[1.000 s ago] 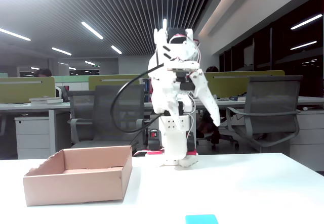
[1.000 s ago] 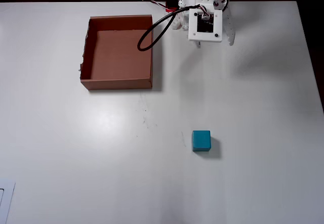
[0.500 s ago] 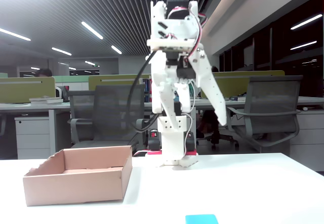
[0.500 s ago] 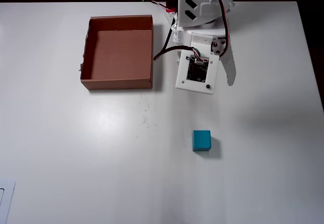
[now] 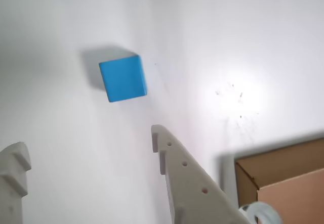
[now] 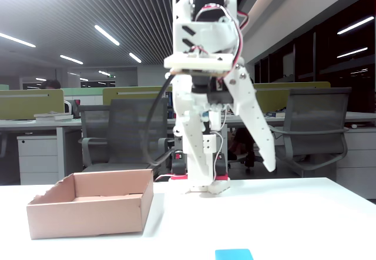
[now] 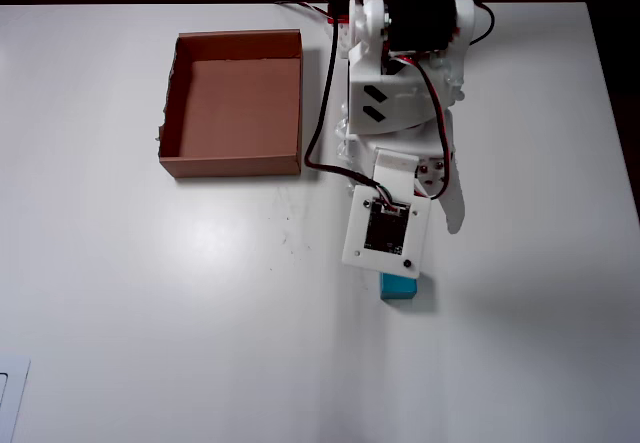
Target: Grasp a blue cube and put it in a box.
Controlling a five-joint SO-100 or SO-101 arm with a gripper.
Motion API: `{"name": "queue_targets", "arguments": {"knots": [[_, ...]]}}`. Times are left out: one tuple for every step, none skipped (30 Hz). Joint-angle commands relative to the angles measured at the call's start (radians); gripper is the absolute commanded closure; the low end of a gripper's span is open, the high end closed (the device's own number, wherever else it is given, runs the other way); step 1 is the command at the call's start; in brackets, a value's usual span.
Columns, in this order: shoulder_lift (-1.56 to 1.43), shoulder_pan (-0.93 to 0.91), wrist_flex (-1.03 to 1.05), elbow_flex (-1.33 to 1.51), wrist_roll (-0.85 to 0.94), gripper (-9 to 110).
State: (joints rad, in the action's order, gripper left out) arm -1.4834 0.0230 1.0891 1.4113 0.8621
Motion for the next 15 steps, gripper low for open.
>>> {"name": "queue_targets", "arguments": {"knots": [[0.04, -0.003, -0.02, -0.089, -0.002, 70], [0.064, -0.002, -0.023, -0.103, -0.002, 70], [0.087, 0.0, -0.026, -0.115, -0.002, 70], [0.107, 0.002, -0.026, -0.127, -0.002, 70], [0.129, 0.003, -0.026, -0.138, -0.002, 70], [0.147, 0.006, -0.023, -0.149, -0.002, 70], [0.164, 0.008, -0.021, -0.158, -0.002, 70], [0.179, 0.011, -0.023, -0.163, -0.002, 71], [0.193, 0.011, -0.028, -0.167, -0.003, 71], [0.209, 0.012, -0.031, -0.172, -0.003, 71], [0.222, 0.012, -0.04, -0.172, -0.003, 71], [0.235, 0.012, -0.054, -0.172, -0.003, 71], [0.247, 0.011, -0.066, -0.173, -0.003, 71], [0.258, 0.009, -0.074, -0.175, -0.003, 71], [0.262, 0.008, -0.078, -0.175, 0.0, 72]]}}
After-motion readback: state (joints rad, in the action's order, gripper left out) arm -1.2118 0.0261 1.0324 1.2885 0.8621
